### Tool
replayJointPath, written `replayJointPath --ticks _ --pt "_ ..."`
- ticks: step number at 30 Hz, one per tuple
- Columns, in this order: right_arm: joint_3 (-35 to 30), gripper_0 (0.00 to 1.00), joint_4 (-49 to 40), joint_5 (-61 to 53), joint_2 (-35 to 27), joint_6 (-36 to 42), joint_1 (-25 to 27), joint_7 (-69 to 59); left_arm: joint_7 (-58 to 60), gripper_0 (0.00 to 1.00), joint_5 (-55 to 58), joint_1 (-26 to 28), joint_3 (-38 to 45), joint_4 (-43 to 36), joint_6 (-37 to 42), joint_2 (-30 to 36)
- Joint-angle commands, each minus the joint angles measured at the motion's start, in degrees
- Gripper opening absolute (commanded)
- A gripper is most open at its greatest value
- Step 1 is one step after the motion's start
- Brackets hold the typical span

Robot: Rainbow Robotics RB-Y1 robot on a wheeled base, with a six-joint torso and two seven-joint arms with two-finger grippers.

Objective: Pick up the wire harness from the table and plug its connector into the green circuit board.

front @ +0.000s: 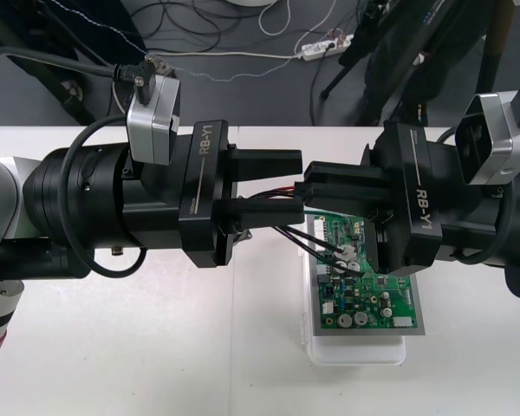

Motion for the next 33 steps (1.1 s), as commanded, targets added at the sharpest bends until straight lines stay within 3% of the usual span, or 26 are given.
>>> replayJointPath --ticks 1,33 --pt "1.16 0.0 -2.2 -0.98 0.49 0.41 0.6 2.29 0.91 0.41 0.0 -0.92 -1.09 -1.87 2.83 -0.32" --pt "0.98 0.0 -2.2 -2.56 -1.35 -0.2 0.95 2.99 -0.5 0.41 2.63 1.01 -0.57 -1.87 2.92 2.58"
